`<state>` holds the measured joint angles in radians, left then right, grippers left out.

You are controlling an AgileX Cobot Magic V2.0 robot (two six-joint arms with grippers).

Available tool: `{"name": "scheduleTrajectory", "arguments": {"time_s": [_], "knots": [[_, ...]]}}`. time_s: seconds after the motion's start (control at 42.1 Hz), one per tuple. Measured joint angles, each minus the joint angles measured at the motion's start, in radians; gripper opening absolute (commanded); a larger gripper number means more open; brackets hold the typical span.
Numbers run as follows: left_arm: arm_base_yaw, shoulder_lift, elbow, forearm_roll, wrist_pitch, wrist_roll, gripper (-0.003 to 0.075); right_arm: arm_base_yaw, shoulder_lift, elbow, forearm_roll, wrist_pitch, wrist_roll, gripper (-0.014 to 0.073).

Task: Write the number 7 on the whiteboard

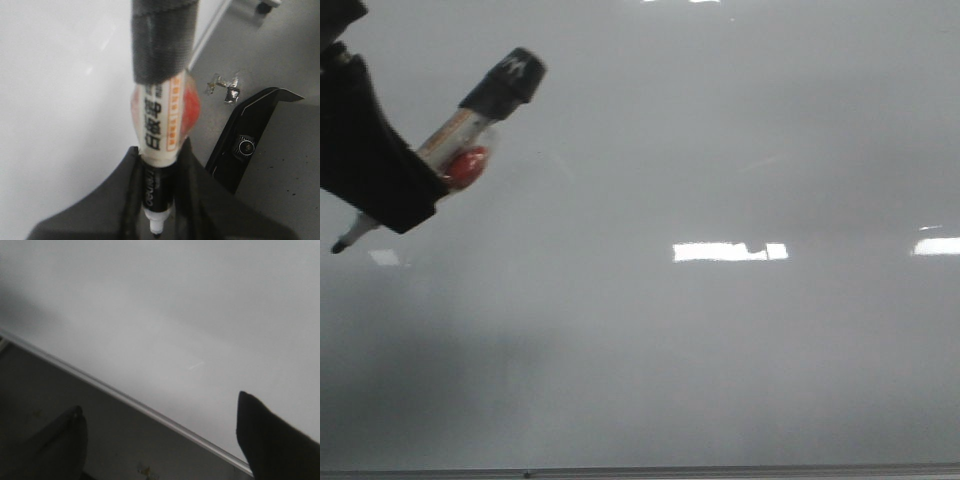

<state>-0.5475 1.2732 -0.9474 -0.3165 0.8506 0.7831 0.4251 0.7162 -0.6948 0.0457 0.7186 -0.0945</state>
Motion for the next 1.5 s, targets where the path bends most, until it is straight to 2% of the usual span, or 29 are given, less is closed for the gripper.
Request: {"name": "scheduleTrajectory", "arguments": {"time_s": [0.119, 0.238, 0.452, 0.642, 0.737, 0.904, 1.046, 1.141, 1.237, 1.427, 1.498], "knots": [[-0.132, -0.061, 0.000, 0.000, -0.018, 0.056, -0.0020, 0.147, 0.106, -0.075, 0.050, 0.096, -0.118, 0.0624], [-0.233, -0.120, 0.000, 0.000, -0.024, 0.100, -0.0020, 0.262, 0.214, -0.162, 0.194, 0.137, -0.278, 0.0624], [-0.296, -0.169, 0.000, 0.000, -0.024, 0.104, -0.0020, 0.290, 0.303, -0.278, 0.482, 0.129, -0.565, 0.0624], [-0.296, -0.172, 0.000, 0.000, -0.027, 0.107, -0.0020, 0.290, 0.391, -0.353, 0.636, 0.174, -0.693, 0.0606], [-0.296, -0.172, 0.000, 0.000, -0.031, 0.107, -0.0020, 0.290, 0.430, -0.375, 0.657, 0.186, -0.710, 0.0549], [-0.296, -0.172, 0.000, 0.000, -0.038, 0.107, -0.0020, 0.290, 0.478, -0.401, 0.664, 0.188, -0.717, 0.0377], [-0.296, -0.172, 0.000, 0.000, -0.049, 0.107, -0.0020, 0.290, 0.498, -0.406, 0.666, 0.190, -0.721, 0.0200], [-0.296, -0.172, 0.000, 0.000, -0.045, 0.104, -0.0004, 0.290, 0.509, -0.408, 0.664, 0.190, -0.725, 0.0049], [-0.296, -0.172, 0.000, -0.003, -0.043, 0.092, 0.0091, 0.290, 0.510, -0.408, 0.660, 0.186, -0.727, -0.0069], [-0.296, -0.172, 0.000, -0.003, -0.047, 0.096, 0.0503, 0.288, 0.515, -0.408, 0.660, 0.194, -0.727, -0.0068], [-0.296, -0.174, 0.000, -0.003, -0.062, 0.092, 0.0571, 0.285, 0.516, -0.408, 0.660, 0.198, -0.727, -0.0068]]}}
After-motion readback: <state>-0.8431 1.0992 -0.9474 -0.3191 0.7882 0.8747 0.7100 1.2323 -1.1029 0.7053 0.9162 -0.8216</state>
